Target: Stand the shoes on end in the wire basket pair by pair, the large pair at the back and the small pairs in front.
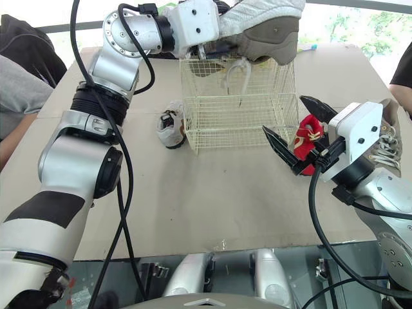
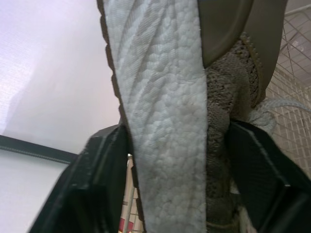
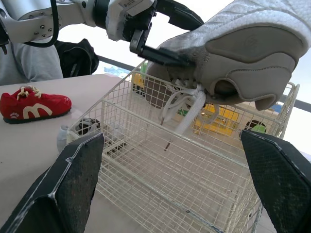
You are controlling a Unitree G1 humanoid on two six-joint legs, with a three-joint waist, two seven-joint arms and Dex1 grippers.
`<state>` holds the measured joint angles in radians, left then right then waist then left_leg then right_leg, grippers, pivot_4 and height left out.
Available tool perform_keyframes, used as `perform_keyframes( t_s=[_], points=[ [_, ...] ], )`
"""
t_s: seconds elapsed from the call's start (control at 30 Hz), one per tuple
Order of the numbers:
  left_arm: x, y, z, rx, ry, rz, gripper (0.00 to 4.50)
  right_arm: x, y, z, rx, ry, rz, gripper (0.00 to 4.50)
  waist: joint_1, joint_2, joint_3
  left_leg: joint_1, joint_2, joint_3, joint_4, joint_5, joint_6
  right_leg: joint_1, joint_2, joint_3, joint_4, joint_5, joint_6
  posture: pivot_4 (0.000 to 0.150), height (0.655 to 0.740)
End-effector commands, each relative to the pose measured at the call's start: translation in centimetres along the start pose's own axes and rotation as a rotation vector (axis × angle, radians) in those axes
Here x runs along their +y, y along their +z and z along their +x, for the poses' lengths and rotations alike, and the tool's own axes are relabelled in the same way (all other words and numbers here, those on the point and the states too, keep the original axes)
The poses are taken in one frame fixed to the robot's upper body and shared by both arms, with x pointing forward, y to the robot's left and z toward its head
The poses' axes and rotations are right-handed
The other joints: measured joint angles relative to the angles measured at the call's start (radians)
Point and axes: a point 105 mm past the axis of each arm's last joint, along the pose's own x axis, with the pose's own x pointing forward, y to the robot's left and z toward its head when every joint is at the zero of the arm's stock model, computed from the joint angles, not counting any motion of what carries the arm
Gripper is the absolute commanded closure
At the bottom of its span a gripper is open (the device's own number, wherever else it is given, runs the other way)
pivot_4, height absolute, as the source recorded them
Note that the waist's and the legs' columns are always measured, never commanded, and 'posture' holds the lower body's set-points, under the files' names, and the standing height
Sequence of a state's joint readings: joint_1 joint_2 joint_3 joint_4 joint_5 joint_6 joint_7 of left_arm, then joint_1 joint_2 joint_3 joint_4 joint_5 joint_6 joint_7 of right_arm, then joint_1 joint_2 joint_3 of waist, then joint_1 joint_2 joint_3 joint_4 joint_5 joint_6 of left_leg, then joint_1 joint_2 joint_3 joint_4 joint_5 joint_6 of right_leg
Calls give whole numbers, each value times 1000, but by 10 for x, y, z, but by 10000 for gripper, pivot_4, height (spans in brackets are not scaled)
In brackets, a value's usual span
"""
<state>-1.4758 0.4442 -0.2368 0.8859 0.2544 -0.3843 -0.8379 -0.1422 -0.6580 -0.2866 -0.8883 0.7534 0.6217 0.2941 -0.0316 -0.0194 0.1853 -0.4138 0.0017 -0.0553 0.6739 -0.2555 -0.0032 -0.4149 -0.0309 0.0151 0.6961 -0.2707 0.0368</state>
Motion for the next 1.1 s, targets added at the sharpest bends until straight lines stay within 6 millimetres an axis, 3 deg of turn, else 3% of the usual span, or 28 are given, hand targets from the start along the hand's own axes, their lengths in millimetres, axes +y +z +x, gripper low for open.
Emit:
perform_keyframes(
  t_s=[0.03,0.1,0.23,0.37,0.47,0.53,0.73,1.1],
  points=[
    [8,-4,-6,17,19,9,26893,4,11,-1,-46,2,-29,1547,-1,0,0,0,0,0,0,0,0,0,0,0,0,0,0,1500,7400],
    [16,-14,-15,23,74,-126,29710,4,10,-1,-47,2,-28,1547,-3,0,0,0,0,0,0,0,0,0,0,0,0,0,0,1500,7400],
    [34,-22,-31,-48,195,-419,30477,5,10,-2,-48,4,-25,1547,-12,0,0,0,1,0,0,0,0,0,1,0,0,0,0,1500,7400],
    [50,-49,-60,-164,422,-813,30543,4,8,0,-49,16,-16,1547,-13,0,0,-1,1,-1,0,0,0,-1,1,0,0,0,0,1500,7400],
    [47,-56,-67,-186,468,-875,30624,3,7,2,-52,22,-11,1547,-9,0,0,-1,1,-2,0,0,0,-1,0,-1,0,0,0,1500,7400],
    [32,-72,-73,-166,486,-950,30759,3,7,5,-57,34,-9,1547,-9,0,0,-1,1,-2,1,0,0,-1,0,0,0,0,0,1500,7400],
    [-17,-83,-72,-64,334,-1016,31244,2,6,8,-56,54,-8,1547,-13,2,-2,1,1,-4,1,0,-1,-1,0,2,1,0,0,1500,7400],
    [-50,-79,-76,106,246,-1062,31898,5,4,10,-55,62,-2,1547,-12,3,-4,2,1,-3,1,0,-1,0,0,4,1,0,0,1500,7400]
  ],
)
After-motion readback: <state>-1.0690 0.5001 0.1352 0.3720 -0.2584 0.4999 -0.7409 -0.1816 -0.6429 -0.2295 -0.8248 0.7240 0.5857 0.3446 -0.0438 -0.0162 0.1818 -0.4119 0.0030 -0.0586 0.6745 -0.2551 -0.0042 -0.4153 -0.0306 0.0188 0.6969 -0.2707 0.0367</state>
